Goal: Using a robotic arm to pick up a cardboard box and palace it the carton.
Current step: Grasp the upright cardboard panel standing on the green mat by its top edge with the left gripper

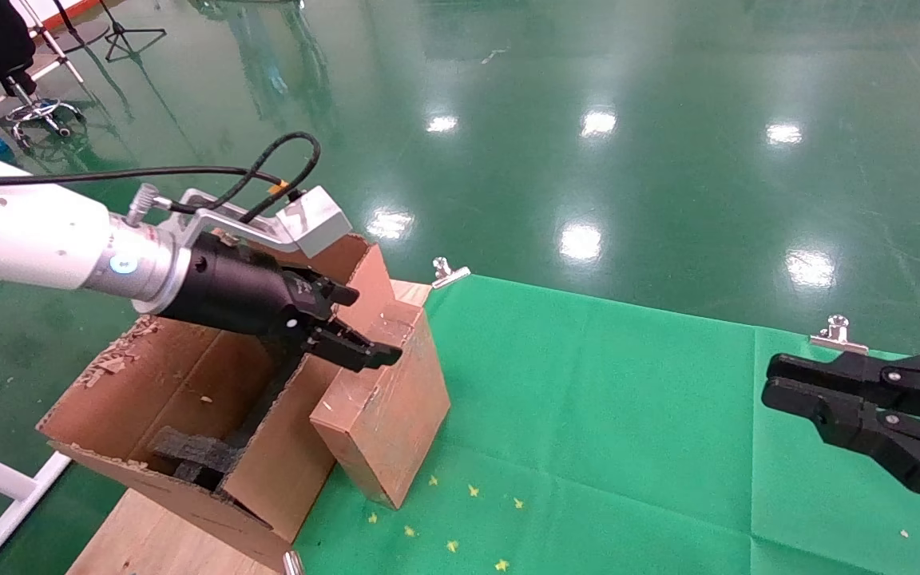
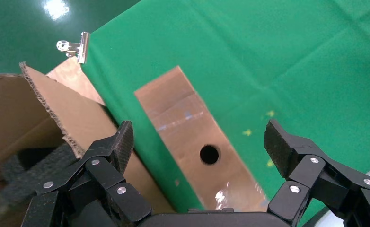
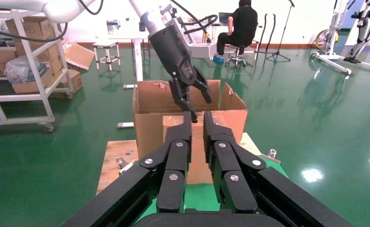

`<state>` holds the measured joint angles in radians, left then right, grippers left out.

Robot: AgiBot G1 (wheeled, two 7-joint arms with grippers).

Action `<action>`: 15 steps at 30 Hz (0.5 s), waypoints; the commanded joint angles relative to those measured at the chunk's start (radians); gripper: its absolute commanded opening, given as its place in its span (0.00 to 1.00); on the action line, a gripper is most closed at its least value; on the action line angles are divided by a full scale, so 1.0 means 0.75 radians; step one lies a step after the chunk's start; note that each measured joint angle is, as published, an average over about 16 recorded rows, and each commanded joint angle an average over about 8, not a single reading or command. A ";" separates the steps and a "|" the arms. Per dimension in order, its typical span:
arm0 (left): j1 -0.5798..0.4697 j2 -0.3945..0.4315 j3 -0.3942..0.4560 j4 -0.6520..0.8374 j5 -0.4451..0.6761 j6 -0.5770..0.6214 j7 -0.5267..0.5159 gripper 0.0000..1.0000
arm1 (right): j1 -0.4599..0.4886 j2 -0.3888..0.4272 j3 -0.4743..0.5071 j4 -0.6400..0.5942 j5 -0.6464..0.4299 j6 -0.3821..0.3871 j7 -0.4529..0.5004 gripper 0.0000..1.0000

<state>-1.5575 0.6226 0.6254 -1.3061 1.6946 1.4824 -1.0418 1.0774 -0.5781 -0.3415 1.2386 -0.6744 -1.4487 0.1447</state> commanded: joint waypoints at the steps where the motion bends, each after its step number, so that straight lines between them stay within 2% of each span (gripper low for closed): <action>1: 0.012 0.006 0.002 0.013 0.003 -0.015 -0.033 1.00 | 0.000 0.000 0.000 0.000 0.000 0.000 0.000 0.00; 15: 0.120 0.050 0.038 0.006 0.081 -0.132 -0.048 1.00 | 0.000 0.000 0.000 0.000 0.000 0.000 0.000 0.00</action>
<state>-1.4706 0.6576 0.6519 -1.2998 1.7542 1.3838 -1.0715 1.0774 -0.5781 -0.3415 1.2386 -0.6744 -1.4487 0.1447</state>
